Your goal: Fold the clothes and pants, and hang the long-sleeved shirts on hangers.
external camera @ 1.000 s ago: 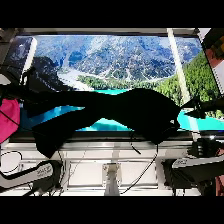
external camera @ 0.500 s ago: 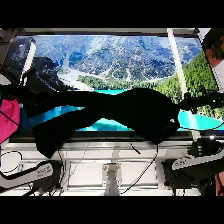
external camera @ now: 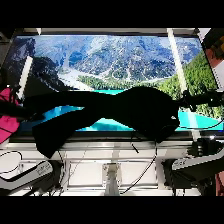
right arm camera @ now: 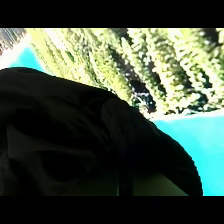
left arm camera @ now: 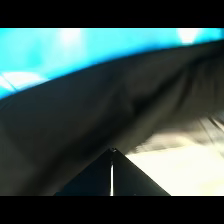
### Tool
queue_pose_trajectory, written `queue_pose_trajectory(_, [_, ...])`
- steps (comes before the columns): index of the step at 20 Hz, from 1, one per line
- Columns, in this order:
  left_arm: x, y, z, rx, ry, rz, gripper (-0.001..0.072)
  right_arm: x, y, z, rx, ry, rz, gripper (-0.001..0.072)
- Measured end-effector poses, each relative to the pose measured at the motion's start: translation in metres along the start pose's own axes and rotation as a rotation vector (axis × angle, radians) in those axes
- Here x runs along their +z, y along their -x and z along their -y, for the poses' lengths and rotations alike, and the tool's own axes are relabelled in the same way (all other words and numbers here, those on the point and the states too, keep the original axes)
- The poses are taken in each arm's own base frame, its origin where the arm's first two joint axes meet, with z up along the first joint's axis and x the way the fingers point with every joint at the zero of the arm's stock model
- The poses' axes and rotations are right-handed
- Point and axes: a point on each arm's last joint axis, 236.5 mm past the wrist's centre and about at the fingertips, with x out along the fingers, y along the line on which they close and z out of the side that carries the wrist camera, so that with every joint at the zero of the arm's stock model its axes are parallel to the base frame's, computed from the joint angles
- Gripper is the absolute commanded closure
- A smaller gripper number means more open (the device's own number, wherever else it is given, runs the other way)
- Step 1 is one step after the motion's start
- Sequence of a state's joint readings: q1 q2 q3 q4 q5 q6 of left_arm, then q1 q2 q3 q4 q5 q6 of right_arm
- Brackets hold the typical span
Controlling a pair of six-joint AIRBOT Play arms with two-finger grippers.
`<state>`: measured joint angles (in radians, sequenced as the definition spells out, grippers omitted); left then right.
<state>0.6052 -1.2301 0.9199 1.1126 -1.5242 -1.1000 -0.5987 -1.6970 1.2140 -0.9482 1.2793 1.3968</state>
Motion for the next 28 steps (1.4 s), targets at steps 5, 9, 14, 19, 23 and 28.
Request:
queue_pose_trajectory(5, [-0.011,-0.01,-0.025,-0.005,0.234,0.027,0.0685,0.003,0.0,0.0,0.0,0.013,0.011,0.0699])
queue_pose_trajectory(9, [-0.008,-0.016,-0.049,0.051,0.392,0.079,0.0337,0.002,0.0,0.0,0.002,0.023,0.01,0.0699])
queue_pose_trajectory(14, [-0.023,-0.006,-0.111,0.291,0.479,0.099,0.034,0.0,0.0,-0.007,0.029,0.019,0.001,0.0699])
queue_pose_trajectory(19, [-0.026,0.01,-0.149,0.394,0.548,0.165,0.0341,-0.006,0.0,-0.012,0.049,0.015,-0.024,0.0699])
queue_pose_trajectory(23, [-0.03,0.011,-0.154,0.401,0.509,0.152,0.0341,-0.007,0.001,-0.013,0.055,0.016,-0.03,0.0699])
queue_pose_trajectory(28, [-0.026,0.003,-0.14,0.328,0.404,0.128,0.0342,-0.008,0.002,-0.015,0.061,0.017,-0.034,0.0699])
